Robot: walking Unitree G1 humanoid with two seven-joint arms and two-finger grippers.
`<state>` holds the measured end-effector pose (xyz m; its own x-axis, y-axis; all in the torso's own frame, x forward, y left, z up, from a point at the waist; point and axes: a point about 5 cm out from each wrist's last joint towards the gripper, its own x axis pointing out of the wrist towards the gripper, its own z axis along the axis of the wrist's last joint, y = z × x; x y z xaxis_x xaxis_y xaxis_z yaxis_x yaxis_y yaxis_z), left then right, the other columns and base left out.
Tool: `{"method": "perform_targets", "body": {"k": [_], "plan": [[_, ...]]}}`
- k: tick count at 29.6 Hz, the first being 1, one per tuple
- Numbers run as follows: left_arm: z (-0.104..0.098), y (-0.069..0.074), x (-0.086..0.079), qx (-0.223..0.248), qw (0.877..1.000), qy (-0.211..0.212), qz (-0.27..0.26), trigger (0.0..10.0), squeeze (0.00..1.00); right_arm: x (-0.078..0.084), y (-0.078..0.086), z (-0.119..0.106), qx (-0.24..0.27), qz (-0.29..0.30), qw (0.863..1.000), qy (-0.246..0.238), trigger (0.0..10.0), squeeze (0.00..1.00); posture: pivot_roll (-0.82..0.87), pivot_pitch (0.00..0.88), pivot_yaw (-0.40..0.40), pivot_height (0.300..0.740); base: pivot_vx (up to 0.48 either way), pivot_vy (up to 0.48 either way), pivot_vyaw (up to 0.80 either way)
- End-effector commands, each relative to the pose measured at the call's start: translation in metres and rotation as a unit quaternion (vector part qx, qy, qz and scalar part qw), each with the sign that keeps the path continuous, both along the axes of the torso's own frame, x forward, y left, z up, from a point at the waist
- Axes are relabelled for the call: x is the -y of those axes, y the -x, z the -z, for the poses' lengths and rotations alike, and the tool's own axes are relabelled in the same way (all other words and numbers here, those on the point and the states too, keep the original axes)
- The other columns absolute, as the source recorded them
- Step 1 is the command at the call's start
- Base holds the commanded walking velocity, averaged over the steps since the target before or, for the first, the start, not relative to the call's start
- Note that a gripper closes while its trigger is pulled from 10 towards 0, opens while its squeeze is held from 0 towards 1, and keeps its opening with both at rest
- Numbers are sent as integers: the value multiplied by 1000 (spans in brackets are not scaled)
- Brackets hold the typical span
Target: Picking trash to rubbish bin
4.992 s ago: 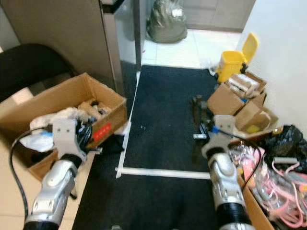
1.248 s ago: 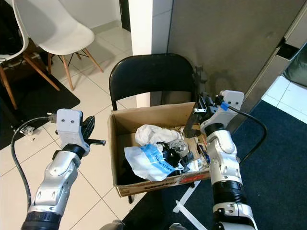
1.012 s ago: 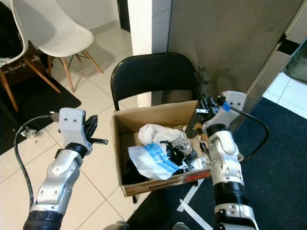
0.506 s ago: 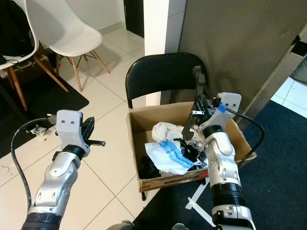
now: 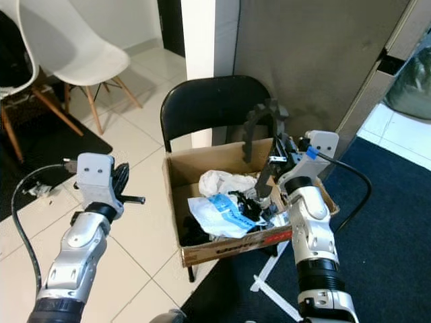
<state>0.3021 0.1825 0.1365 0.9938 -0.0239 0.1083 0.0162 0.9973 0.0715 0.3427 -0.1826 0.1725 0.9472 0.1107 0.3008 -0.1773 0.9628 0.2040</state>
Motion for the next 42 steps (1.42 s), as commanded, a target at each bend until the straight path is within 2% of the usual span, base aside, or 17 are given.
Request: {"method": "perform_targets", "body": {"k": [1, 18, 22, 27, 42], "plan": [[4, 0, 2, -11, 1000, -3, 3, 10000, 0, 5, 2, 1, -2, 7, 1000, 0, 10000, 0, 32, 143, -11, 740, 0, 0, 0], [2, 0, 1, -3, 1000, -16, -2, 10000, 0, 5, 1, 0, -3, 5, 1000, 0, 10000, 0, 36, 146, -16, 740, 0, 0, 0], [2, 1, 2, -4, 1000, -27, 1, 10000, 0, 4, 1, 0, -3, 4, 1000, 0, 10000, 0, 36, 147, -16, 740, 0, -382, 0], [4, 1, 3, -7, 1000, -9, 0, 10000, 0, 4, 1, 0, -3, 4, 1000, 0, 10000, 0, 36, 147, -16, 740, 0, -288, 0], [3, 2, 2, -4, 1000, -9, -2, 10000, 0, 2, 1, 0, -1, -1, 1000, 1, 10000, 0, 37, 151, -18, 740, 0, 0, 0]]}}
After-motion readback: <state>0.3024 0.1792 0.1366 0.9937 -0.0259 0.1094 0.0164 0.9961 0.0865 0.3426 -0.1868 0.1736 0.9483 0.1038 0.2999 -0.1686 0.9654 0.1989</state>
